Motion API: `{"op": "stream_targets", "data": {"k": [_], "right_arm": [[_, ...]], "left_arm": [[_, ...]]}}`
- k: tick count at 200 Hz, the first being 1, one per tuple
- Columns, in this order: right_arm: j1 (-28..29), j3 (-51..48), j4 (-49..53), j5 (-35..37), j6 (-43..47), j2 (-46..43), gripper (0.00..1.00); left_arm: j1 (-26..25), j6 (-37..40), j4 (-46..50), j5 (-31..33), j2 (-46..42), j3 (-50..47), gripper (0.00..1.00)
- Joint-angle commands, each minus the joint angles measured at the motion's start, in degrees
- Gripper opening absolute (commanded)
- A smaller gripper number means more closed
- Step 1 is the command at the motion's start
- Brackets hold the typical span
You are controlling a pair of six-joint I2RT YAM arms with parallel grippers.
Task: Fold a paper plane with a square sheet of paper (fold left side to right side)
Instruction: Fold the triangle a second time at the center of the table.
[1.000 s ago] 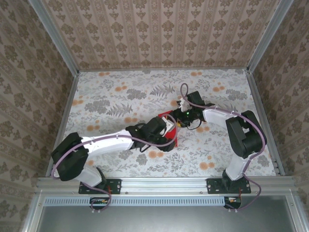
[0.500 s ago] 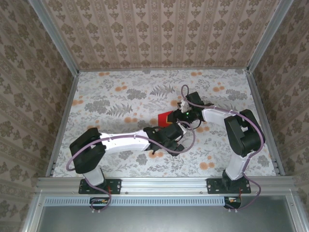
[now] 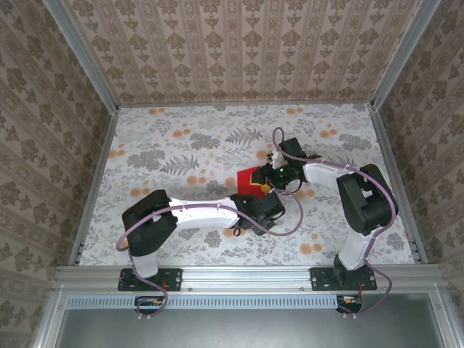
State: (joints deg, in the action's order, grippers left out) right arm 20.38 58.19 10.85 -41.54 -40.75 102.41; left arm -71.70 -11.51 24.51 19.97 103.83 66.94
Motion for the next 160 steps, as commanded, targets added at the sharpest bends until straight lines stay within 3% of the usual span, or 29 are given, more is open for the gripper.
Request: {"op": "stream_targets", "data": {"k": [1, 38, 98, 126, 160], "right_arm": [[-0.1, 1.5, 2.6, 1.5, 0.1, 0.8, 0.5], [-0.1, 2.1, 4.1, 2.4, 1.3, 1.4, 0.5], [-0.1, 2.6, 5.1, 3.0, 2.5, 1.7, 0.49], [-0.2, 2.5, 4.9, 3.3, 2.9, 1.4, 0.5], [-0.8, 2.0, 2.0, 3.9, 2.3, -0.8, 0.53]], "left_arm": [[-0.3, 0.7, 1.0, 2.0, -0.9, 0.6, 0.63], [-0.3, 1.2, -0.4, 0.5, -2.2, -0.5, 0.37], [0.6, 0.3, -1.2, -1.8, -4.0, -1.6, 0.08], [1.8, -0.7, -2.3, -4.1, -5.6, -2.8, 0.0], [5.2, -2.6, -5.5, -11.7, -9.0, -6.3, 0.0]]}}
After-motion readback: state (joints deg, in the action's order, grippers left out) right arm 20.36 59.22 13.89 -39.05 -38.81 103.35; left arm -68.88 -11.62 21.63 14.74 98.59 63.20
